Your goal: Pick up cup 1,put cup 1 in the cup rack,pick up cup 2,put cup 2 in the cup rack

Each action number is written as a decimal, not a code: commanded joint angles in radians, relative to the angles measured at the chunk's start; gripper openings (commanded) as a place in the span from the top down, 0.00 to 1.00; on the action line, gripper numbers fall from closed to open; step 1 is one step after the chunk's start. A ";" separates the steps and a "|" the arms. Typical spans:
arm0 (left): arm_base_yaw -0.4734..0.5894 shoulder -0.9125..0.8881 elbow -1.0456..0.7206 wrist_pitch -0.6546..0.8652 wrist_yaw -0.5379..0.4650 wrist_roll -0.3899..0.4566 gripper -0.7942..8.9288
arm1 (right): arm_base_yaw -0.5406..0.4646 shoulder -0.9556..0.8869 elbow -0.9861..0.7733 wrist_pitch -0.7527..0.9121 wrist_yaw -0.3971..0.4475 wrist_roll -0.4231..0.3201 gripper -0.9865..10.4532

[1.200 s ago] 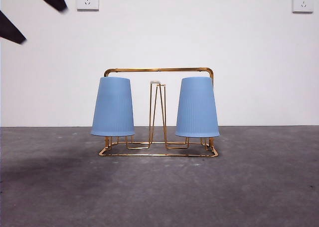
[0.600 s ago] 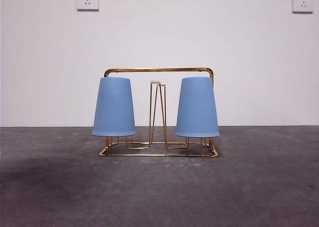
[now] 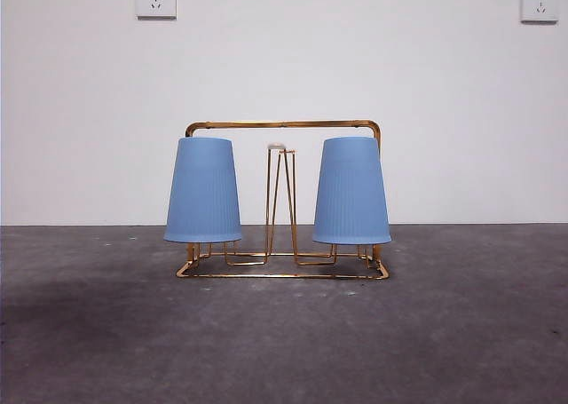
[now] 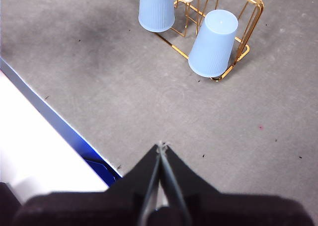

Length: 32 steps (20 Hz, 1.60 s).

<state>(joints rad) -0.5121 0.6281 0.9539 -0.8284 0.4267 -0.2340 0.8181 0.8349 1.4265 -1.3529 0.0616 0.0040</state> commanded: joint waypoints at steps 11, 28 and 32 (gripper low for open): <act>-0.001 0.031 0.034 0.017 -0.106 0.175 0.92 | 0.000 0.000 -0.008 -0.021 0.003 0.011 0.91; 0.481 -0.449 -0.697 0.718 -0.412 0.467 0.92 | 0.000 0.000 -0.008 -0.021 0.003 0.011 0.91; 0.502 -0.547 -0.867 0.717 -0.412 0.380 0.92 | 0.000 0.000 -0.008 -0.021 0.003 0.011 0.91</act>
<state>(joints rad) -0.0132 0.0841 0.0921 -0.1211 0.0135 0.1802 0.8181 0.8349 1.4265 -1.3529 0.0628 0.0044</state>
